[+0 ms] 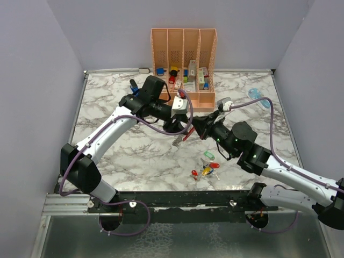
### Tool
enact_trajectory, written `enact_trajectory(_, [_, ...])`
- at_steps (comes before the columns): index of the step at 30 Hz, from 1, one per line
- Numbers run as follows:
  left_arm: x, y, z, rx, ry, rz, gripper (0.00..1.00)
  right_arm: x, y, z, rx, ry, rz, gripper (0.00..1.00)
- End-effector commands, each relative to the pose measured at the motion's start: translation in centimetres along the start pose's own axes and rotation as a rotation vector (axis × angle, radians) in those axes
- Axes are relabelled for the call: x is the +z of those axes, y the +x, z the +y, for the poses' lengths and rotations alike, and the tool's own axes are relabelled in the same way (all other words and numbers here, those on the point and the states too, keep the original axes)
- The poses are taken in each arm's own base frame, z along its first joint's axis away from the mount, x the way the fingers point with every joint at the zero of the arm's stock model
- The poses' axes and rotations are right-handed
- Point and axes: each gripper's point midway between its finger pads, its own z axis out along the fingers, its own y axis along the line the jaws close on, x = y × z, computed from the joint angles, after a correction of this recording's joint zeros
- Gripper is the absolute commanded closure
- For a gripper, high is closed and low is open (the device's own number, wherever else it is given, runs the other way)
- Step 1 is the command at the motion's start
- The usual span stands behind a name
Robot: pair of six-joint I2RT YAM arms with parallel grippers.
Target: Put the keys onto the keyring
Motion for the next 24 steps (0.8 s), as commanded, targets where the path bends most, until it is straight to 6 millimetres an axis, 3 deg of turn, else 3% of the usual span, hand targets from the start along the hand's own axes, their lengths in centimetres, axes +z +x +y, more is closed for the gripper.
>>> enact_trajectory(1, [-0.6,0.2,-0.7,0.1,-0.005,0.027,0.51,0.0,-0.9,-0.8,0.075,0.082,0.0,0.99])
enact_trajectory(6, [-0.8,0.1,-0.6,0.15,-0.006,0.034,0.51,-0.1,-0.5,-1.3,0.111,0.119,0.026,0.99])
enact_trajectory(11, [-0.9,0.0,1.1,0.197,-0.068,0.058,0.53,-0.5,0.0,-1.8,0.152,0.153,0.037,0.99])
enact_trajectory(16, [-1.3,-0.5,2.6,0.232,-0.108,0.043,0.53,-1.0,0.2,-0.9,0.169,0.1,0.059,0.99])
enact_trajectory(20, [-2.2,-1.9,1.7,0.248,-0.046,-0.055,0.44,-2.0,0.0,-0.3,0.14,0.044,0.057,0.99])
enact_trajectory(24, [-2.4,-2.1,-0.4,0.308,0.027,-0.084,0.39,-3.1,-0.6,0.4,0.104,-0.01,0.064,0.99])
